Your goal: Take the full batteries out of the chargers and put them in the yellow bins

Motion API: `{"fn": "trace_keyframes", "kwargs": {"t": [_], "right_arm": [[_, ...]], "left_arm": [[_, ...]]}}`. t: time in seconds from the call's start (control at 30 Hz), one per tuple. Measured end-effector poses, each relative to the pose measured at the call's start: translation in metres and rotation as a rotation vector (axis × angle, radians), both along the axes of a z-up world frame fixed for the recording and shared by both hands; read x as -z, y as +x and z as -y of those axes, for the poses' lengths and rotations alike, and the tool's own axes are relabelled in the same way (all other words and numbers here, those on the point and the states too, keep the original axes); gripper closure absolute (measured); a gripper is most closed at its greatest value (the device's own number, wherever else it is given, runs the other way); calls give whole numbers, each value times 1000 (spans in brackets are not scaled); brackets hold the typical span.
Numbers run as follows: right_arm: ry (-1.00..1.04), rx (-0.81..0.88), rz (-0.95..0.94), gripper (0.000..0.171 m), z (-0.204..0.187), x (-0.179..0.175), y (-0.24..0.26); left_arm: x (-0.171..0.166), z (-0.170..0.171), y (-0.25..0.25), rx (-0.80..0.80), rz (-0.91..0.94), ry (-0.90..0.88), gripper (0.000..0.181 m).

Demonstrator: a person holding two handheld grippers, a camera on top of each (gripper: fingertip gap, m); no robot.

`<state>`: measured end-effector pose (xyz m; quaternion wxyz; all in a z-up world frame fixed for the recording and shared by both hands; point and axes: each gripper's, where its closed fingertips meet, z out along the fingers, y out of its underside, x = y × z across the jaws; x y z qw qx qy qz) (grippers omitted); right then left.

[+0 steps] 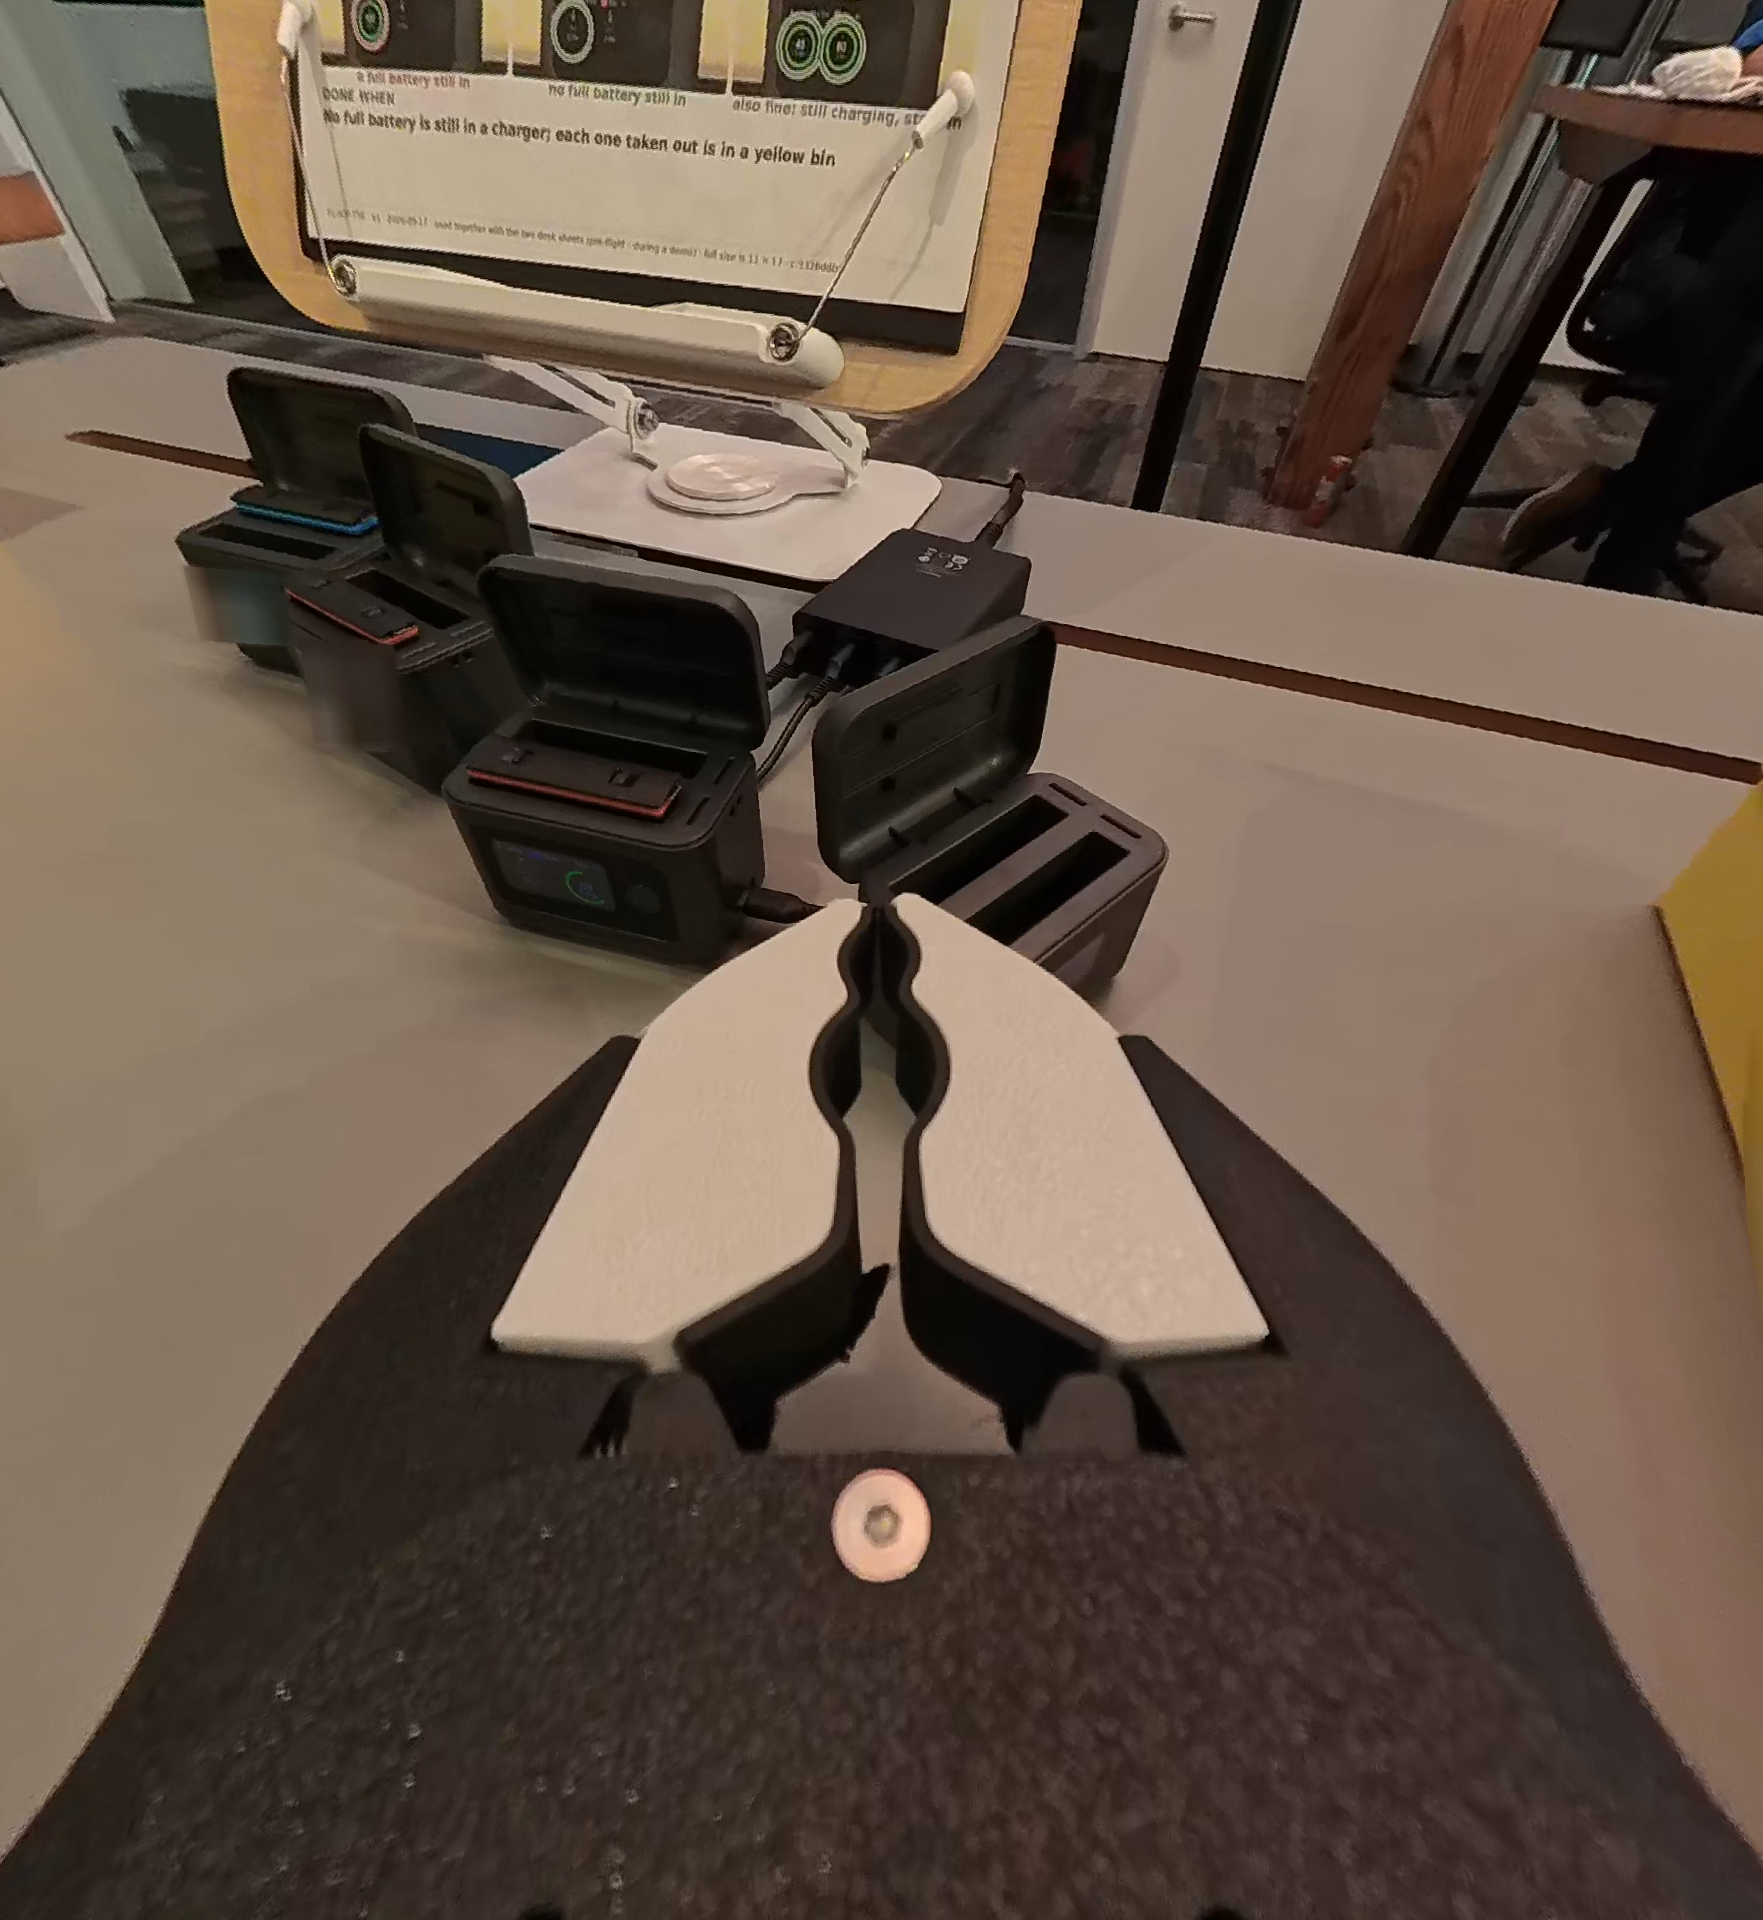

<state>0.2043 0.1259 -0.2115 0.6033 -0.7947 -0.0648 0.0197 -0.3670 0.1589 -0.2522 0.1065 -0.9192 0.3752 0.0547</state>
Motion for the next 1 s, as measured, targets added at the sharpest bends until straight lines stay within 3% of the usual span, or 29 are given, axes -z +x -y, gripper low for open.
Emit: {"fn": "trace_keyframes", "kwargs": {"t": [0.2,0.43,0.57,0.8,1.0], "right_arm": [[-18,-6,-32,170,0,2,1],[-45,-25,-48,168,0,6,-3],[-57,-28,-53,167,0,8,-3],[-66,-20,-56,166,0,10,0],[-68,-23,-48,166,1,10,-1]], "left_arm": [[4,2,12,-20,127,-50,137],[7,-3,9,36,72,-25,136],[8,-6,1,55,-57,-20,140],[-5,-7,-6,90,-219,0,129],[-14,-5,-12,122,-312,-14,130]]}}
